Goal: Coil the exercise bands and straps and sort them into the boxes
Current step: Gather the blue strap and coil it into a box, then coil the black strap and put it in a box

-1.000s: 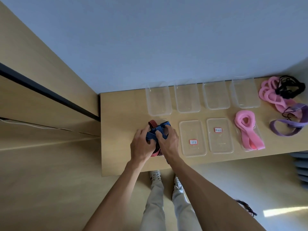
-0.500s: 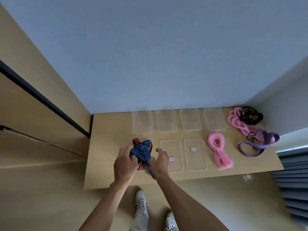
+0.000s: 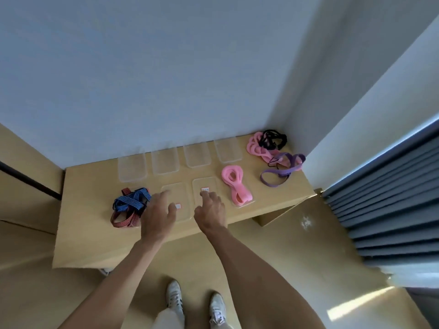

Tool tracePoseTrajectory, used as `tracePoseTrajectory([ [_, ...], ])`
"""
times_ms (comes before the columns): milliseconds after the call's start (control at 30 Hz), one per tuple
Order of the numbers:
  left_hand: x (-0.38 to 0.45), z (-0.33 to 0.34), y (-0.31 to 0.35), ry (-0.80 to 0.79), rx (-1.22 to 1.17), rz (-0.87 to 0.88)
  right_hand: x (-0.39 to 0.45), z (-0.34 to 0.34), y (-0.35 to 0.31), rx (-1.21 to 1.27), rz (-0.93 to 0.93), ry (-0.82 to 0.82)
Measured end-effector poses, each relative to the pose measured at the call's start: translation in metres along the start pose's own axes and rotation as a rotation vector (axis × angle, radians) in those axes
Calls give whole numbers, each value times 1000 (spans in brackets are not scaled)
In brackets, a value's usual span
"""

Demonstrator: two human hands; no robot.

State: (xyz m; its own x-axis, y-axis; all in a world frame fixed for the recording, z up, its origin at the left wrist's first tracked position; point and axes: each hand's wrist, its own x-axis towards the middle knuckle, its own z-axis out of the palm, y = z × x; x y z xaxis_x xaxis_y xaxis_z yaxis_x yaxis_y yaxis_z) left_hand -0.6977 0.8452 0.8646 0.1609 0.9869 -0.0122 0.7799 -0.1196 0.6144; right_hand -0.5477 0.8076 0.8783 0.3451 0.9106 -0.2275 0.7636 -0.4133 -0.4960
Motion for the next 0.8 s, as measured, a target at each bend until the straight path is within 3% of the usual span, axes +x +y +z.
tracePoseTrajectory([
  [433, -66, 75, 140, -307, -50, 558, -124, -101, 147, 134, 329, 279],
  [800, -182, 159, 244, -589, -19, 864, -263, -138, 273, 185, 587, 416],
])
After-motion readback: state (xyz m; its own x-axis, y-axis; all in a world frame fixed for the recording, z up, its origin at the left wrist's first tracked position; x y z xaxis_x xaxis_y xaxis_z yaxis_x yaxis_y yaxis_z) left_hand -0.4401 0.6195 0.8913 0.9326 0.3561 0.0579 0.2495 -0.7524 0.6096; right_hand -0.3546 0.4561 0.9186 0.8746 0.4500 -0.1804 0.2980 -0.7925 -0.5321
